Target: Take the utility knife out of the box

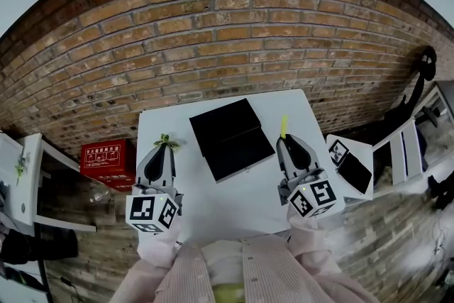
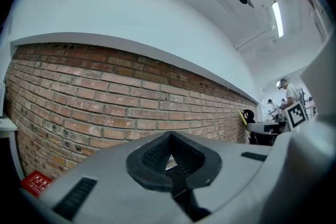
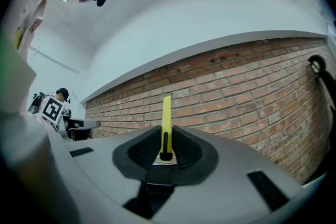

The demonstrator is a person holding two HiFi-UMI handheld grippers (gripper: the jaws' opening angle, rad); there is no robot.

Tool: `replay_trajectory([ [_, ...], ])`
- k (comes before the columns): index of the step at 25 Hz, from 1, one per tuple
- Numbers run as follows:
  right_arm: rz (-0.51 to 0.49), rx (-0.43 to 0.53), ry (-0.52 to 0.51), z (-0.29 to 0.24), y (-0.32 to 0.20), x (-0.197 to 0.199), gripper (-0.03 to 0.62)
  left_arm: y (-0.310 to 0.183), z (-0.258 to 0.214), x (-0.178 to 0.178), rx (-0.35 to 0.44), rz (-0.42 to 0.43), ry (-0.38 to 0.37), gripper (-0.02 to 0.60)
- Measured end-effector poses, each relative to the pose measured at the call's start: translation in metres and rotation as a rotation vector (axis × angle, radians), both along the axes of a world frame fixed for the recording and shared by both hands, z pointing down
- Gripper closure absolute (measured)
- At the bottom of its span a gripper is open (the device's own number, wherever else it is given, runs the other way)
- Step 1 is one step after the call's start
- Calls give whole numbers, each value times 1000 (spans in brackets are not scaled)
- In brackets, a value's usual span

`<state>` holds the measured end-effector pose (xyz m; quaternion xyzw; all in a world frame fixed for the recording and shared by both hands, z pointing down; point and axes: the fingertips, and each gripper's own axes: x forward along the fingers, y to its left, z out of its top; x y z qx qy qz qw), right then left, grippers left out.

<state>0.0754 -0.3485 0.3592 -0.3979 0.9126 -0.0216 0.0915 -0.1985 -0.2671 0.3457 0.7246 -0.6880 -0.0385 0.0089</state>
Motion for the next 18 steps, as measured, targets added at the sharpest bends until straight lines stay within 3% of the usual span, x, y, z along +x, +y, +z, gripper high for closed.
replay_trajectory([
  [18, 0, -9, 44, 8, -2, -4, 526, -6, 19, 1, -57, 3, -12, 589],
])
